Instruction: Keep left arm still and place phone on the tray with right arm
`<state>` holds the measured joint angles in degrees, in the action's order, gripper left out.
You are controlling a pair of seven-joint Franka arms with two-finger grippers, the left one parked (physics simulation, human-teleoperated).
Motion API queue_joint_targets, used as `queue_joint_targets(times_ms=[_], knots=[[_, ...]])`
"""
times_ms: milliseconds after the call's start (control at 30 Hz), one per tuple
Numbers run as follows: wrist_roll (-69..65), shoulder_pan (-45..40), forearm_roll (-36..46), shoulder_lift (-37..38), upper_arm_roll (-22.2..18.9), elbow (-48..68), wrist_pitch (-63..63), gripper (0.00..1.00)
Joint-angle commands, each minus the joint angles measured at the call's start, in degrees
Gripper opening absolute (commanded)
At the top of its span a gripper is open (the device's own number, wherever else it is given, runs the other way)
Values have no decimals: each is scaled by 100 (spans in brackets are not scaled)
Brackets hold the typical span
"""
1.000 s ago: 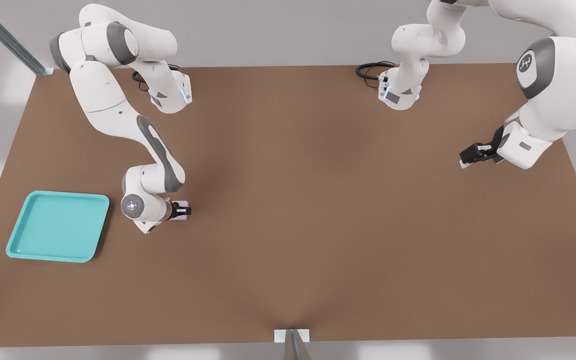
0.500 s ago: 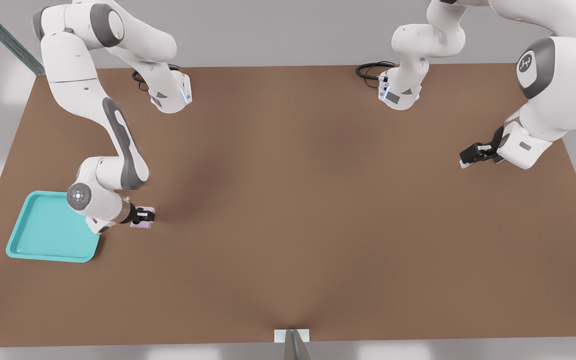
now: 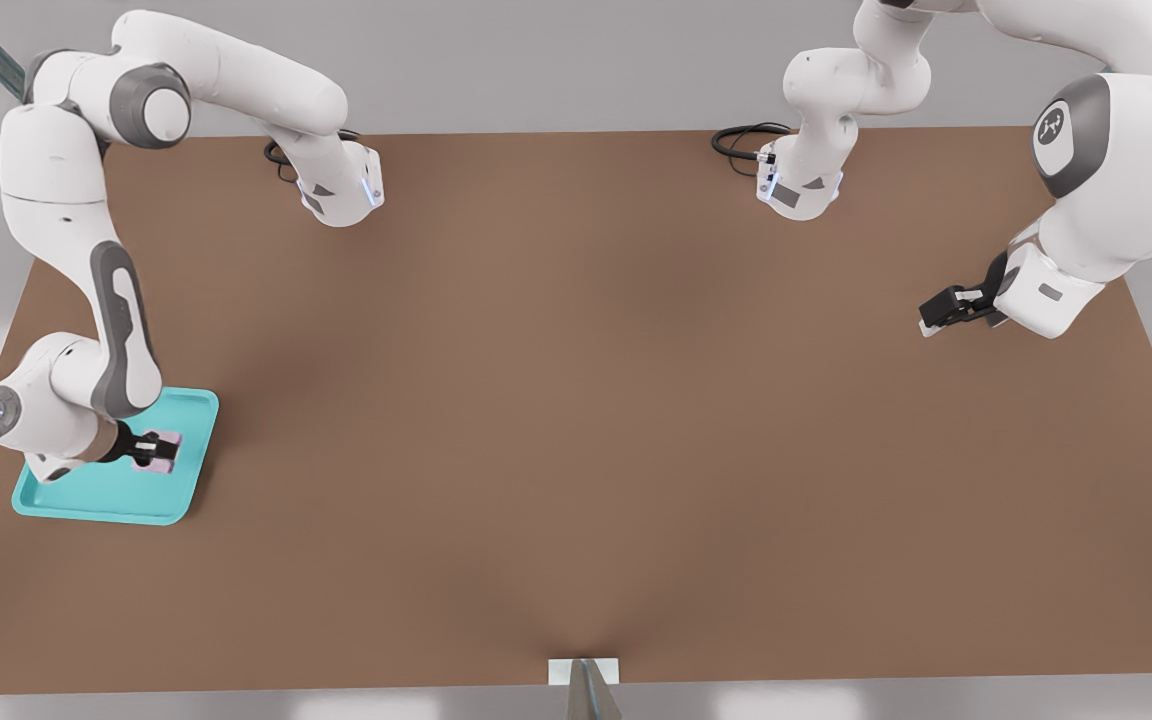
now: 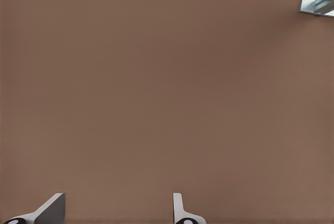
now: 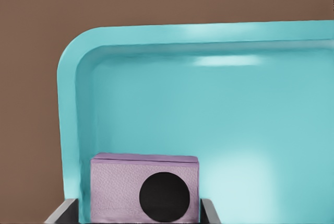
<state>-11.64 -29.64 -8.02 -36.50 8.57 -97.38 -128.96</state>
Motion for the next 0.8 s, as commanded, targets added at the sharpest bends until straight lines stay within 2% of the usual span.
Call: queue_joint_targets(times_ms=[0, 67, 100, 133, 167, 200, 233, 267, 300, 333, 367, 433, 467, 500, 533, 767], knots=[[-1982, -33, -25, -24, 4, 26, 47, 100], [-1947, -7, -25, -41, 13, 26, 29, 100], [-1921, 28, 2, 310, 188, 26, 108, 100], [-1746, 63, -16, 785, 530, 350, 757, 100], [-1062, 238, -217, 855, 969, 1438, 2108, 100], [-332, 318, -253, 882, 1531, 1994, 2822, 100], [416, 327, -665, 1040, 2253, 2127, 3201, 100], [988, 309, -851, 1390, 2790, 2118, 3421, 100], [1032, 896, -518, 2234, 2072, 1768, 3624, 100], [953, 2600, 369, 2814, -168, 1477, 3668, 100], [997, 2990, 494, 3307, -637, 1073, 3790, 100], [1050, 3122, 503, 3387, -682, 1177, 4098, 100], [1076, 3481, 529, 3167, -1059, 1213, 4116, 100], [1076, 3623, 608, 2667, -1191, 1958, 4607, 100], [1076, 3623, 626, 2429, -1191, 2364, 4793, 100], [1076, 3561, 617, 2833, -1130, 1881, 4353, 100]])
